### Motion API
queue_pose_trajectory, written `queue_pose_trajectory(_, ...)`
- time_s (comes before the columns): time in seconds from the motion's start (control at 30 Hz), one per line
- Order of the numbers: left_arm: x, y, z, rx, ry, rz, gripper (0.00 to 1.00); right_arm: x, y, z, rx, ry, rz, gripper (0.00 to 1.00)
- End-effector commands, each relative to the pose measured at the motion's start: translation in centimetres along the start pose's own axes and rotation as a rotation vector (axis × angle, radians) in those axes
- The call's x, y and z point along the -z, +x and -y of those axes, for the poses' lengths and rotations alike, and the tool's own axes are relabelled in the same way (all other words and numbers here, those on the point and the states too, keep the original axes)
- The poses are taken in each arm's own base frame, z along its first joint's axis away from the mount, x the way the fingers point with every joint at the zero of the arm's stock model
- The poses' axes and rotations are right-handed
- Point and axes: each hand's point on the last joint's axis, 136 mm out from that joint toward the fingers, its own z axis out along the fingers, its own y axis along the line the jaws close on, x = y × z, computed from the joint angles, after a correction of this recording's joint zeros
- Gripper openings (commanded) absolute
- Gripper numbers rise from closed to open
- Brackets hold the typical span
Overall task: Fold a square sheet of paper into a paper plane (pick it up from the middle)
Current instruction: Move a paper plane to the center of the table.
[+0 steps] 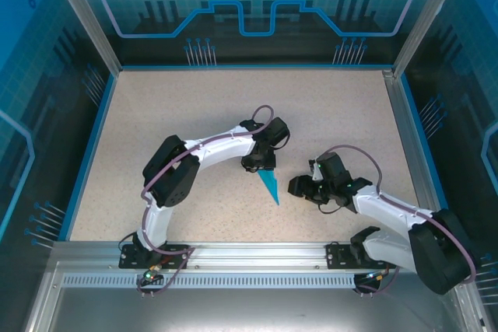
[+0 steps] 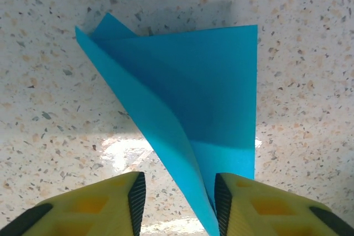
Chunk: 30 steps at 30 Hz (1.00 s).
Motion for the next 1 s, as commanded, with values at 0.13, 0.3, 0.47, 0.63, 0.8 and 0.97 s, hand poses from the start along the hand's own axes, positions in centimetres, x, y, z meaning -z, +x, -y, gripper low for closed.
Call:
queue_pose_trajectory(0.13, 1.6, 0.0, -1.5, 0.023, 0.014, 0.056, 0.27, -1.0, -1.7, -3.6, 0.079, -0.079, -0.022, 0.56)
queue_pose_trajectory(0.3, 1.7, 0.4, -2.3, 0.026, 0.028, 0.064, 0.22, -2.6, -2.1, -4.9, 0.113, -0.098, -0.055, 0.55)
queue_pose_trajectory(0.47, 2.0, 0.5, -2.5, 0.023, 0.047, 0.081, 0.21, -4.3, -2.1, -5.8, 0.146, -0.101, -0.105, 0.54)
queue_pose_trajectory(0.63, 1.6, 0.6, -2.7, 0.023, 0.036, 0.072, 0.21, -5.5, -2.4, -6.1, 0.155, -0.099, -0.131, 0.53)
queue_pose_trajectory(0.8, 1.6, 0.6, -2.9, 0.017, 0.029, 0.072, 0.21, -5.9, -2.6, -5.6, 0.158, -0.070, -0.127, 0.54)
queue_pose_trajectory(0.97, 1.6, 0.7, -3.0, 0.016, 0.027, 0.069, 0.21, -6.4, -2.4, -5.5, 0.156, -0.071, -0.140, 0.54)
